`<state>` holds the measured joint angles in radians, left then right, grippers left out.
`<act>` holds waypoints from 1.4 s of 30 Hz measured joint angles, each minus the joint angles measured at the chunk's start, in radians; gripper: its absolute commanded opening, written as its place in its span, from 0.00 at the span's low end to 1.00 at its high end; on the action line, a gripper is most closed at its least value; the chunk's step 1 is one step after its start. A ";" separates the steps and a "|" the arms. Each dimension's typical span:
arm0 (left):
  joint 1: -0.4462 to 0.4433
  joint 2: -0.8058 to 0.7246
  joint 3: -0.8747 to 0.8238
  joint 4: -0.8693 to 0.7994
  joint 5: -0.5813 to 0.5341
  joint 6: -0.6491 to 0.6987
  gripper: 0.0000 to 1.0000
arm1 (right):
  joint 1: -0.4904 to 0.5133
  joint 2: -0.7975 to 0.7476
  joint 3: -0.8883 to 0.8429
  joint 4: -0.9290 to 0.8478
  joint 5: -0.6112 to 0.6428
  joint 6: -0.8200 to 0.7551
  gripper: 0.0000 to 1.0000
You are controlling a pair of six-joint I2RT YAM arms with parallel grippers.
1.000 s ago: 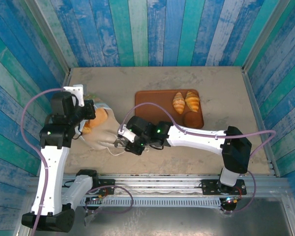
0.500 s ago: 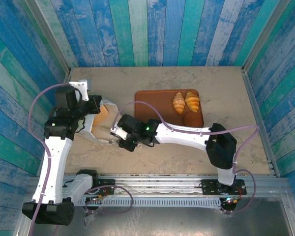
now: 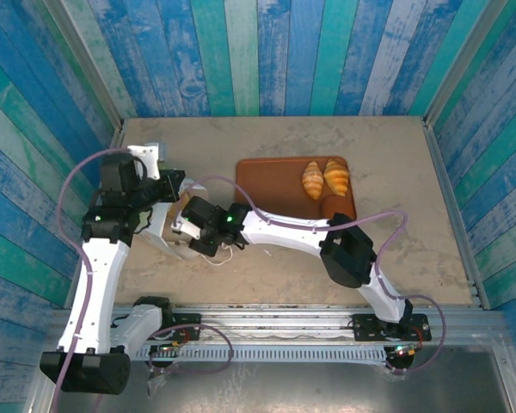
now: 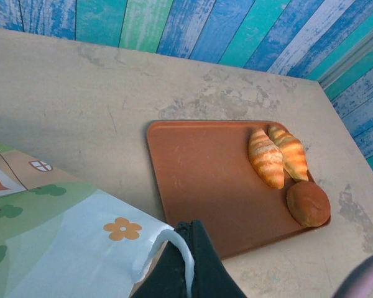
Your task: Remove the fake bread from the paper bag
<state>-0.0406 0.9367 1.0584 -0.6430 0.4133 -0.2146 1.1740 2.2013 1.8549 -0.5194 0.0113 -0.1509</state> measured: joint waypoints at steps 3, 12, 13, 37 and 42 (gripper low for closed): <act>0.000 -0.010 -0.021 0.015 0.011 -0.001 0.00 | 0.000 0.029 0.047 -0.019 0.021 -0.007 0.52; 0.000 -0.050 -0.046 0.057 0.013 -0.004 0.00 | 0.000 0.092 0.141 -0.040 0.064 0.001 0.40; 0.000 -0.053 -0.049 0.059 0.007 -0.006 0.00 | 0.000 0.092 0.142 -0.045 0.064 0.007 0.37; 0.000 -0.059 -0.085 0.119 -0.081 -0.037 0.00 | -0.175 -0.302 -0.330 -0.050 -0.412 0.323 0.41; 0.000 -0.059 -0.100 0.137 -0.063 -0.048 0.00 | -0.223 -0.302 -0.333 -0.045 -0.445 0.378 0.45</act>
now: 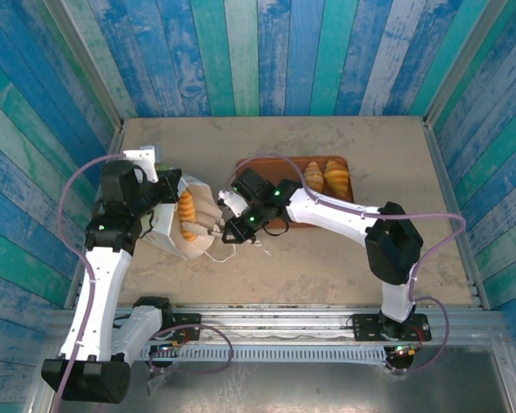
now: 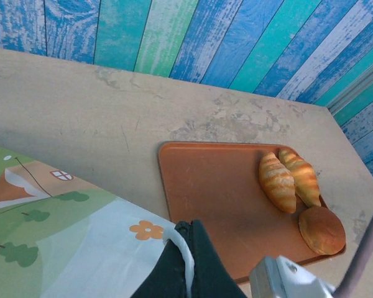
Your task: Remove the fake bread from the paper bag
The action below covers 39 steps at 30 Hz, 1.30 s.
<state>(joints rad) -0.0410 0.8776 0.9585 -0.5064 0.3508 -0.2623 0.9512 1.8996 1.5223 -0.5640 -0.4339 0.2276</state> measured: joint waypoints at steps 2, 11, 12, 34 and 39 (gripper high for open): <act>0.000 0.000 -0.008 0.009 0.010 -0.002 0.00 | -0.010 0.001 0.000 -0.001 0.009 0.013 0.46; 0.000 0.018 -0.026 0.074 0.054 -0.035 0.00 | -0.003 0.001 0.058 -0.069 0.143 0.011 0.47; 0.000 0.022 -0.034 0.087 0.056 -0.045 0.00 | 0.003 -0.001 0.066 -0.080 0.167 0.008 0.47; -0.005 0.132 -0.058 0.219 0.124 -0.121 0.00 | 0.069 0.114 0.232 -0.148 0.281 0.116 0.50; -0.005 0.138 -0.058 0.236 0.138 -0.129 0.00 | 0.047 0.163 0.259 -0.150 0.234 0.140 0.45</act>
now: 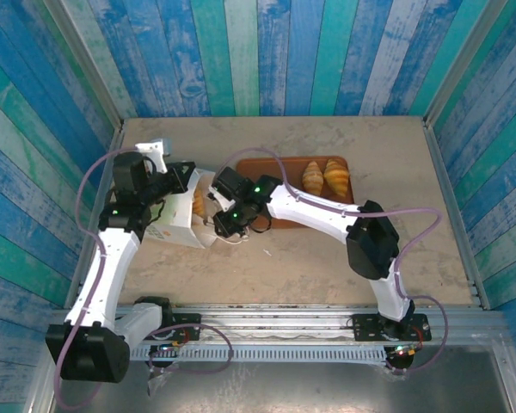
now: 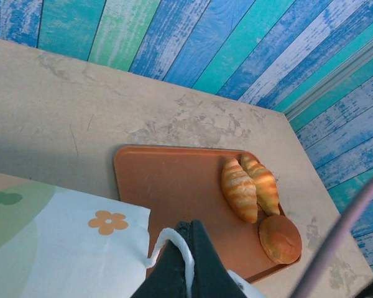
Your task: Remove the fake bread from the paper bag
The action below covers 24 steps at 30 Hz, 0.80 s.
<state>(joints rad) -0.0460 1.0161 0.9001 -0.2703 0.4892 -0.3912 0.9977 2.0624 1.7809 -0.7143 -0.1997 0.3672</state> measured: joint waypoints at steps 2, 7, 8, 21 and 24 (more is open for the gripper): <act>0.000 0.004 0.000 0.009 0.003 -0.005 0.00 | -0.006 0.009 0.006 0.002 -0.022 0.006 0.38; 0.000 0.010 0.000 0.019 0.002 -0.012 0.00 | -0.023 0.000 -0.009 0.017 -0.063 0.005 0.30; 0.000 0.010 0.000 0.021 0.002 -0.014 0.00 | -0.026 -0.011 -0.027 0.026 -0.072 0.005 0.30; 0.000 0.021 0.000 0.032 -0.003 -0.035 0.00 | -0.098 -0.217 -0.257 0.079 -0.217 0.002 0.30; 0.000 0.021 0.000 0.032 -0.014 -0.041 0.00 | -0.120 -0.293 -0.335 0.079 -0.274 -0.014 0.30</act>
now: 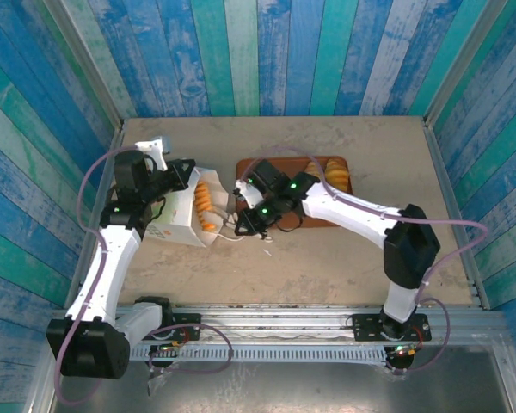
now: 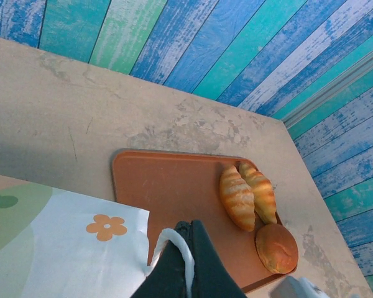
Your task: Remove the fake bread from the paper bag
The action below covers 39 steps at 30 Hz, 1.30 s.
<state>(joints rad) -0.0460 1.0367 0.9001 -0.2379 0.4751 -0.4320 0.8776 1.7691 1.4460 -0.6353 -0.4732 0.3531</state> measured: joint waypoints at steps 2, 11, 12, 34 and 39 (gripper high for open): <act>0.000 0.000 0.000 0.003 -0.010 -0.009 0.00 | -0.033 -0.066 -0.066 -0.005 -0.043 -0.015 0.30; 0.000 0.000 0.000 0.032 -0.051 -0.036 0.00 | -0.303 -0.313 -0.309 -0.071 -0.160 -0.097 0.33; 0.000 0.000 0.000 0.034 -0.054 -0.037 0.00 | -0.334 -0.322 -0.325 -0.082 -0.167 -0.108 0.33; 0.000 0.000 0.000 0.032 -0.073 -0.031 0.00 | -0.452 -0.153 -0.221 -0.208 -0.020 -0.239 0.44; 0.000 0.000 0.000 0.032 -0.073 -0.021 0.00 | -0.455 -0.115 -0.141 -0.261 0.074 -0.249 0.47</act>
<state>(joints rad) -0.0460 1.0367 0.9001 -0.2054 0.4023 -0.4530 0.4229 1.6539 1.3048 -0.8959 -0.3992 0.1040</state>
